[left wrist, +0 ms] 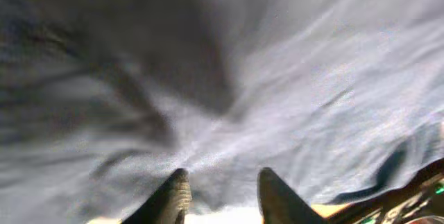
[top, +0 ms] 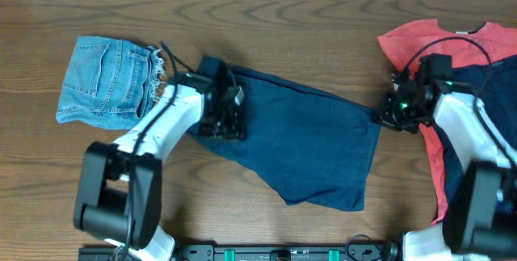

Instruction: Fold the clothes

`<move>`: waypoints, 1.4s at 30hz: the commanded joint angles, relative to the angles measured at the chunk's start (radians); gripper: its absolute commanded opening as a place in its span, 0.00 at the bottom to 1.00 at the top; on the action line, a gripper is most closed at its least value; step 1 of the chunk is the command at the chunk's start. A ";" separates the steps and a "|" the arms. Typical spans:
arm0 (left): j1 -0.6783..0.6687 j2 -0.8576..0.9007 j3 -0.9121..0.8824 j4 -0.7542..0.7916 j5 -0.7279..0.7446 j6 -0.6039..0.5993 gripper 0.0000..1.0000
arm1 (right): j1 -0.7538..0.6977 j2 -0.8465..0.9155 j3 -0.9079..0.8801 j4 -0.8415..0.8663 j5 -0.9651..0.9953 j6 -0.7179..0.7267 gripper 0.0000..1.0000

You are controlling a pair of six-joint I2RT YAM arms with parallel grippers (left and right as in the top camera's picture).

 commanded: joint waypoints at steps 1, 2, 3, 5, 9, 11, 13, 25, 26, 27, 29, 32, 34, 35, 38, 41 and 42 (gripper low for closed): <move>0.047 -0.073 0.069 -0.014 -0.085 0.003 0.46 | 0.076 -0.098 0.018 -0.082 -0.115 -0.054 0.05; 0.066 -0.085 0.070 -0.013 -0.118 0.002 0.52 | 0.110 -0.109 0.016 -0.111 -0.108 -0.054 0.05; 0.080 -0.090 0.070 -0.014 -0.135 0.000 0.55 | 0.141 -0.111 0.013 -0.130 -0.104 -0.054 0.06; 0.116 -0.091 0.070 -0.026 -0.157 0.000 0.59 | 0.216 -0.105 0.005 -0.150 -0.085 -0.054 0.08; 0.193 -0.089 0.062 -0.054 -0.158 0.000 0.63 | 0.374 -0.066 -0.038 -0.111 -0.032 -0.053 0.10; 0.228 -0.089 0.060 -0.060 -0.158 0.000 0.65 | 0.446 -0.032 -0.072 -0.074 -0.030 -0.052 0.10; 0.257 -0.089 0.060 -0.064 -0.158 0.000 0.67 | 0.508 0.013 -0.110 -0.043 -0.029 -0.045 0.10; 0.288 -0.089 0.060 -0.092 -0.157 0.023 0.68 | 0.398 0.273 -0.192 -0.052 0.458 0.419 0.02; 0.288 -0.089 0.060 -0.092 -0.156 0.023 0.69 | 0.354 0.273 -0.186 -0.034 0.491 0.435 0.04; 0.288 -0.089 0.060 -0.092 -0.153 0.023 0.69 | 0.315 0.271 -0.177 -0.015 0.507 0.436 0.05; 0.288 -0.089 0.057 -0.092 -0.131 0.023 0.73 | 0.235 0.271 -0.145 0.037 0.505 0.399 0.07; 0.287 -0.089 0.045 -0.090 -0.055 0.032 0.73 | 0.149 0.270 -0.079 0.116 0.354 0.180 0.09; 0.281 -0.088 0.026 -0.083 0.005 0.068 0.73 | 0.121 0.270 -0.026 0.095 0.235 0.082 0.11; 0.277 -0.087 0.017 -0.083 0.015 0.078 0.73 | 0.114 0.268 -0.001 0.068 0.191 0.055 0.11; 0.259 -0.080 -0.016 -0.079 0.017 0.083 0.68 | 0.110 0.255 0.077 -0.045 0.081 -0.016 0.11; 0.232 -0.077 -0.074 -0.035 0.052 0.083 0.58 | 0.121 0.222 0.122 -0.140 -0.018 -0.064 0.12; 0.224 -0.077 -0.095 -0.013 0.068 0.083 0.55 | 0.129 0.206 0.127 -0.168 -0.048 -0.066 0.12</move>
